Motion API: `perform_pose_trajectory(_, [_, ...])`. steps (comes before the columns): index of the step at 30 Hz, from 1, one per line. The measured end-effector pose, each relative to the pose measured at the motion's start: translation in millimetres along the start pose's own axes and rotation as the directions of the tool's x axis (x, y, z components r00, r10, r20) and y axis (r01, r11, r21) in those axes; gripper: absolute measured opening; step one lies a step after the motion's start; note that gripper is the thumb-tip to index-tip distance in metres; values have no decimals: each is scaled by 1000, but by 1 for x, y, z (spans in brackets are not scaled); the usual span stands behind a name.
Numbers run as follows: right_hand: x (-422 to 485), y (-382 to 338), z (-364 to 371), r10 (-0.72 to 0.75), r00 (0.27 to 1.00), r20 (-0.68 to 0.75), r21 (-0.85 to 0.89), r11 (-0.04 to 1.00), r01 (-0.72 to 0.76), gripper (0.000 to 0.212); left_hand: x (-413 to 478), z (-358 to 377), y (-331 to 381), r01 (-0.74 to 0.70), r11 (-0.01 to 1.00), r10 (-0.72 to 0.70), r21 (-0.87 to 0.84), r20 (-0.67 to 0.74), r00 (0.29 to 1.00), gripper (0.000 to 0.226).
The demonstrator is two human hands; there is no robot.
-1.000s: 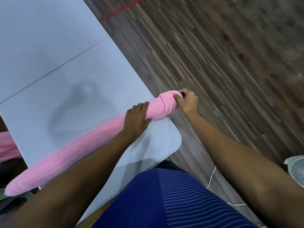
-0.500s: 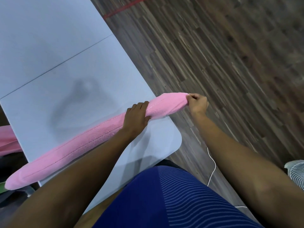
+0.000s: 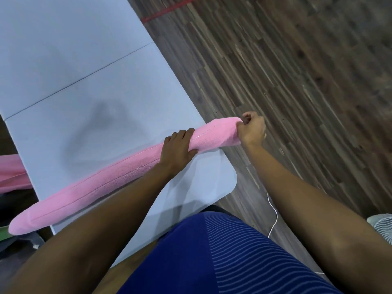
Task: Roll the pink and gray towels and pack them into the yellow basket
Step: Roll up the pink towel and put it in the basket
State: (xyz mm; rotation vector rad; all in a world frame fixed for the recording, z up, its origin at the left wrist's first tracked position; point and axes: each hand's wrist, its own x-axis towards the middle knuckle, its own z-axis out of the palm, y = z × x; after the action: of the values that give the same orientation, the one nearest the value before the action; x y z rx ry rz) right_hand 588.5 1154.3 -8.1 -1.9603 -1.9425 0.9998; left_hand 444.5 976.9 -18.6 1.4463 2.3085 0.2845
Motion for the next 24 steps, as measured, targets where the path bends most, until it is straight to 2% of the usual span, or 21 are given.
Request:
perform_pose_trajectory(2, [-14,-8,3,-152,988,2,-46,987,152,30,-10,0,-7,4,1000,-3,9,-33,999,61])
perform_pose_trajectory(4, [-33,-17,11,-316,947,48,-99,942,320,32,-22,0,-18,4,1000,-2,30,-61,998,63])
perform_pose_trajectory(6, [-57,-25,24,-461,877,138,-94,875,474,31,-38,-2,-33,22,999,-18,48,-74,997,63])
perform_pose_trajectory(8, [-82,-32,40,-540,797,272,-87,811,579,30,-55,-6,-53,52,997,-46,63,-94,994,64])
perform_pose_trajectory(11, [-111,-39,64,-646,636,422,-161,637,754,39,-87,-13,-86,136,988,-126,70,-124,984,65])
perform_pose_trajectory(13, [-123,-41,76,-658,564,499,-199,547,813,52,-111,-17,-111,193,979,-182,69,-146,972,64])
perform_pose_trajectory(16, [-133,-40,91,-637,538,552,-284,464,839,66,-149,-21,-146,266,963,-255,53,-162,953,63])
perform_pose_trajectory(19, [-129,-38,99,-650,507,566,-343,373,862,66,-184,-25,-177,330,943,-319,48,-156,935,65])
perform_pose_trajectory(24, [-115,-43,94,-597,506,623,-405,307,861,68,-231,-40,-221,387,921,-381,54,-90,920,70])
